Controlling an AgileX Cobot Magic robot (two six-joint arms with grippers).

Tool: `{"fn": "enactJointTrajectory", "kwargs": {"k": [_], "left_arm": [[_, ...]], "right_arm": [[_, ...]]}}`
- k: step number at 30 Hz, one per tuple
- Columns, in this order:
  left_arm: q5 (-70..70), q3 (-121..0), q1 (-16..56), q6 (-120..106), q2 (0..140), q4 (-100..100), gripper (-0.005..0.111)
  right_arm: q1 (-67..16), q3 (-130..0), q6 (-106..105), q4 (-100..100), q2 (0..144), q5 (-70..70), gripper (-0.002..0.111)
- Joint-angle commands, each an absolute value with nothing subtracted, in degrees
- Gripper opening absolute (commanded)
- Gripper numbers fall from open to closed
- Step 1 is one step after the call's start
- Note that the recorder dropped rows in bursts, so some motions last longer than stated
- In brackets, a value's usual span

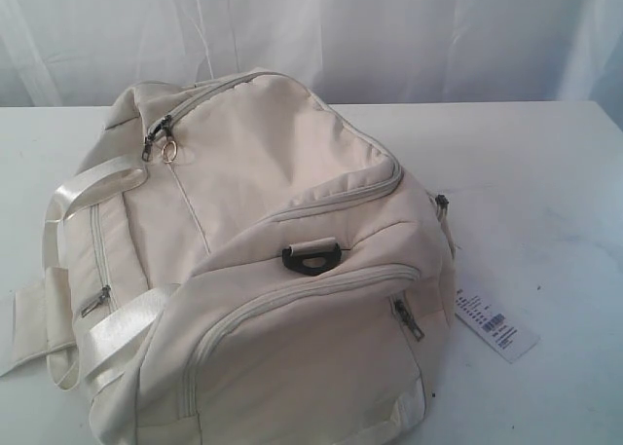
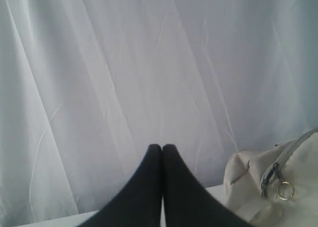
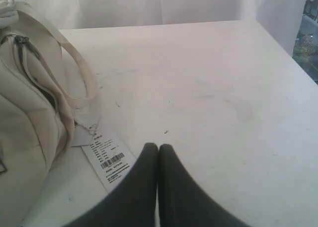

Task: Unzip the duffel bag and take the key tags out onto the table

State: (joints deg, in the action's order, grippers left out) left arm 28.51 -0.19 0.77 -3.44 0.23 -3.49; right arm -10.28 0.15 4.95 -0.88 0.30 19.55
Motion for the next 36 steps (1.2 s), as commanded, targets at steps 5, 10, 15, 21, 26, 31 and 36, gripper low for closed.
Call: {"fn": "enactJointTrajectory", "kwargs": {"k": [5,10,15,21,26,31,36], "left_arm": [[34.1,0.0,0.7,-2.1,0.0,-2.4,0.000],[34.7,-3.9,0.7,-10.0,0.9,1.8,0.000],[34.7,-10.9,0.7,-10.3,6.9,0.6,0.000],[27.2,-15.9,0.7,5.5,14.1,-15.9,0.000],[14.9,-16.1,0.7,19.5,14.1,-21.8,0.000],[6.1,-16.1,1.4,20.7,14.0,-21.8,0.000],[6.0,-16.1,4.9,16.0,14.0,-21.9,0.000]], "right_arm": [[-9.8,0.0,4.7,-0.4,0.0,19.2,0.000],[-9.8,0.0,4.7,-0.4,0.0,19.2,0.000],[-9.8,0.0,4.7,-0.4,0.0,19.2,0.000],[-9.8,0.0,4.7,-0.4,0.0,17.3,0.000],[-9.8,0.0,4.7,-0.4,0.0,12.7,0.000],[-9.8,0.0,4.7,-0.4,0.0,6.6,0.000],[-9.8,0.0,6.5,-0.4,0.0,0.0,0.000]]}}
